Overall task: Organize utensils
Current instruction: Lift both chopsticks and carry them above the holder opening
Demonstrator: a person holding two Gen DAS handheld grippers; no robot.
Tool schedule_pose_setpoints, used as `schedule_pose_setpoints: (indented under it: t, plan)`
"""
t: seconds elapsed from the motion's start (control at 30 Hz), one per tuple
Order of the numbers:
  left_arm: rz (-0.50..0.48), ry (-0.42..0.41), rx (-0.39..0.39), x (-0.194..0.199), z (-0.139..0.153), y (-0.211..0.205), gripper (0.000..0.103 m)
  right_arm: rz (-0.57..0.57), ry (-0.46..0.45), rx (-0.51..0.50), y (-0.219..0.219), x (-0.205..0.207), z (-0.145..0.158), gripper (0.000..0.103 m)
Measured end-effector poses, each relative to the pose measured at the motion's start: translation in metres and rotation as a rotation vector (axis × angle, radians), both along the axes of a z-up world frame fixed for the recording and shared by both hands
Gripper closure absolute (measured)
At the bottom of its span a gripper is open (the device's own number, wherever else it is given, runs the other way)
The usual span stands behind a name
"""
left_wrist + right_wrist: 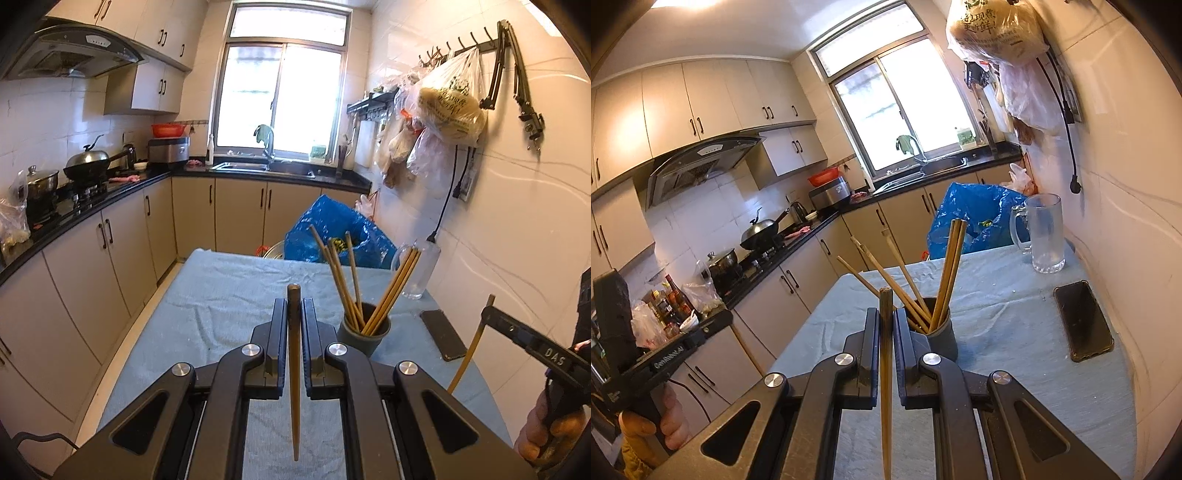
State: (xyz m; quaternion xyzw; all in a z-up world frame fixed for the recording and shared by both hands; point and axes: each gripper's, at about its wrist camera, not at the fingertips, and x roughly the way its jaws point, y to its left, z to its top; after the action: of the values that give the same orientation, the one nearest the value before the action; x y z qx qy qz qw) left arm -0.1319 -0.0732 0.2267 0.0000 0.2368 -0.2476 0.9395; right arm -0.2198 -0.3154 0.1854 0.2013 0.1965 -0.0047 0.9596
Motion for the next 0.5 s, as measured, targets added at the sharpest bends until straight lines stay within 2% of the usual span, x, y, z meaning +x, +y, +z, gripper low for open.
schedule_pose_setpoints:
  t: [0.33, 0.5]
  plan:
    - [-0.069, 0.012, -0.038, 0.009, 0.013, -0.004, 0.096, -0.017, -0.014, -0.014, 0.002, 0.004, 0.009, 0.095]
    - [-0.117, -0.053, -0.02, 0.01, 0.028, -0.023, 0.096, -0.024, -0.024, -0.037, 0.001, 0.01, 0.018, 0.095]
